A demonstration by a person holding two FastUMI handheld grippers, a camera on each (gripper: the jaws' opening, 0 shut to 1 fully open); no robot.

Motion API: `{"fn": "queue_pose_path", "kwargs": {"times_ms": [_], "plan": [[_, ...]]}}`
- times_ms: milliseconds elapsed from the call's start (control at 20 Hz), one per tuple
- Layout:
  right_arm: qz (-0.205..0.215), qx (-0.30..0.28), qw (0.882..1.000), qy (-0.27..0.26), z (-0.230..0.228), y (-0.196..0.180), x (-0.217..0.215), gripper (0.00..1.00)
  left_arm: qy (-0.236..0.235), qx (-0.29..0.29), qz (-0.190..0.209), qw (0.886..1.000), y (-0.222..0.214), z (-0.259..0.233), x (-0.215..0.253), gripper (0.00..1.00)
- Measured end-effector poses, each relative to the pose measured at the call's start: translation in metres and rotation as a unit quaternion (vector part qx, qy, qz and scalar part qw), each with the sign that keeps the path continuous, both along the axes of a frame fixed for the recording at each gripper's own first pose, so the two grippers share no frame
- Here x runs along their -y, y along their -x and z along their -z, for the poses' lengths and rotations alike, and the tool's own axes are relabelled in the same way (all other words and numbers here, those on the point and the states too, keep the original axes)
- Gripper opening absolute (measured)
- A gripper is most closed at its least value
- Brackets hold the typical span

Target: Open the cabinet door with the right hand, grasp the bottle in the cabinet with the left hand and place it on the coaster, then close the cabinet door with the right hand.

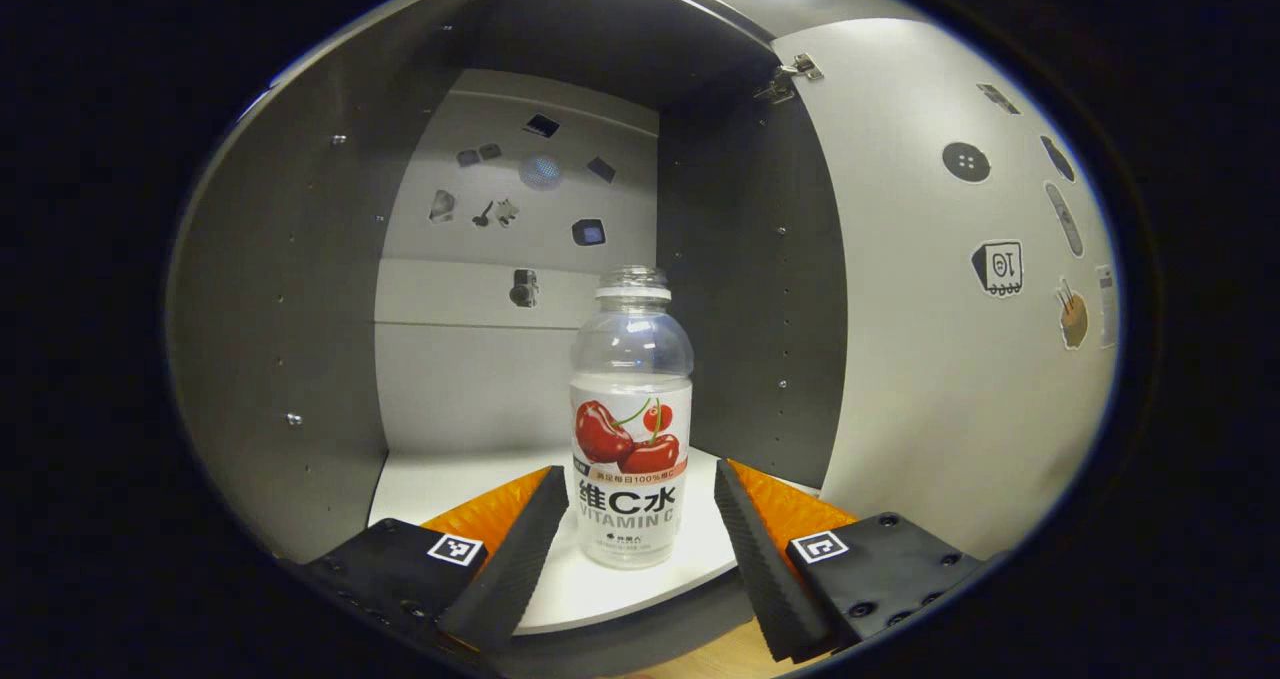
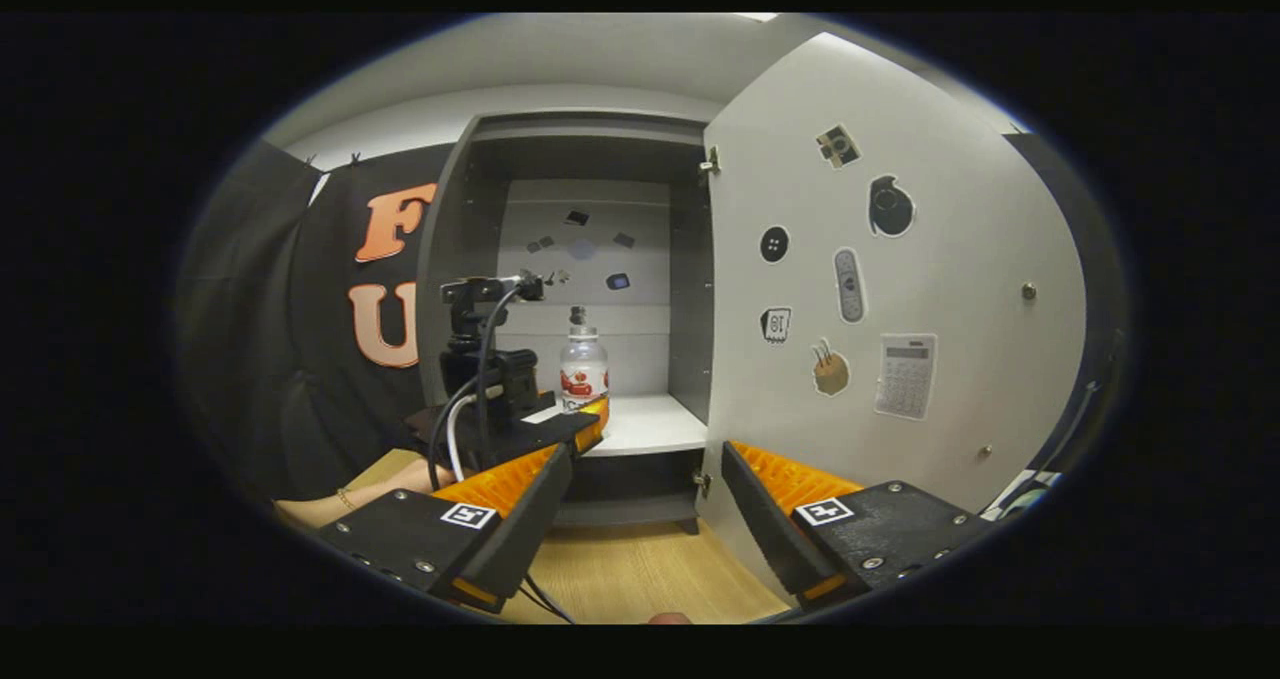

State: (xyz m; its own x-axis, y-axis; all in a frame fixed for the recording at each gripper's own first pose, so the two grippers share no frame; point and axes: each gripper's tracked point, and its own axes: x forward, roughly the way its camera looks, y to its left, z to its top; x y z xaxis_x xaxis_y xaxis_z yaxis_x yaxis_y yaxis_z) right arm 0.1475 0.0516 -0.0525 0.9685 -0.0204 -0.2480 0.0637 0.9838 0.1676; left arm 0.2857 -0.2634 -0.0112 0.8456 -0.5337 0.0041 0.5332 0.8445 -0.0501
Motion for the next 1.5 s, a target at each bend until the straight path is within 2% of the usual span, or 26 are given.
{"fn": "queue_pose_path", "kwargs": {"times_ms": [150,400,450,500,600,700,850,900,950,1050,1250,1450,1500], "plan": [[-0.001,0.0,1.0,0.015,-0.002,-0.005,-0.005,0.93,-0.001,-0.006,0.006,1.0,-0.011,0.005,0.008,0.96],[-0.001,-0.012,1.0,0.011,0.005,-0.009,-0.005,0.94,0.0,0.002,-0.002,1.0,-0.023,0.006,0.008,0.96],[0.001,-0.014,1.0,0.01,0.007,-0.011,-0.005,0.89,-0.001,0.004,-0.003,1.0,-0.026,0.006,0.007,0.96],[0.002,-0.016,1.0,0.008,0.008,-0.011,-0.004,0.93,-0.002,0.006,-0.005,1.0,-0.027,0.006,0.007,0.96],[0.004,-0.021,1.0,0.007,0.011,-0.011,-0.004,0.93,-0.003,0.007,-0.001,1.0,-0.027,0.007,0.01,0.96],[0.006,-0.026,1.0,0.008,0.012,-0.008,-0.005,0.93,-0.01,0.007,-0.002,1.0,-0.028,0.009,0.011,0.87],[0.008,-0.031,0.999,0.008,0.013,-0.006,-0.007,0.93,-0.016,0.009,0.003,1.0,-0.026,0.009,0.011,0.85],[0.008,-0.032,0.999,0.007,0.013,-0.005,-0.008,0.89,-0.017,0.013,0.006,1.0,-0.025,0.01,0.012,0.84],[0.006,-0.032,0.999,0.006,0.014,-0.004,-0.008,0.93,-0.015,0.015,0.007,1.0,-0.024,0.009,0.013,0.84],[0.001,-0.033,0.999,0.002,0.015,-0.001,-0.007,0.93,-0.002,0.019,0.011,1.0,-0.02,0.007,0.013,0.83],[-0.021,-0.028,0.999,-0.013,0.016,0.015,-0.001,0.93,-0.004,0.027,-0.007,1.0,-0.018,-0.001,0.005,0.83],[-0.037,-0.018,0.999,0.008,0.017,0.032,0.011,0.93,-0.01,0.042,-0.027,0.999,-0.005,-0.008,-0.002,0.81],[-0.044,-0.016,0.999,0.012,0.017,0.038,0.013,0.97,-0.011,0.046,-0.03,0.998,-0.001,-0.011,-0.004,0.81]]}}
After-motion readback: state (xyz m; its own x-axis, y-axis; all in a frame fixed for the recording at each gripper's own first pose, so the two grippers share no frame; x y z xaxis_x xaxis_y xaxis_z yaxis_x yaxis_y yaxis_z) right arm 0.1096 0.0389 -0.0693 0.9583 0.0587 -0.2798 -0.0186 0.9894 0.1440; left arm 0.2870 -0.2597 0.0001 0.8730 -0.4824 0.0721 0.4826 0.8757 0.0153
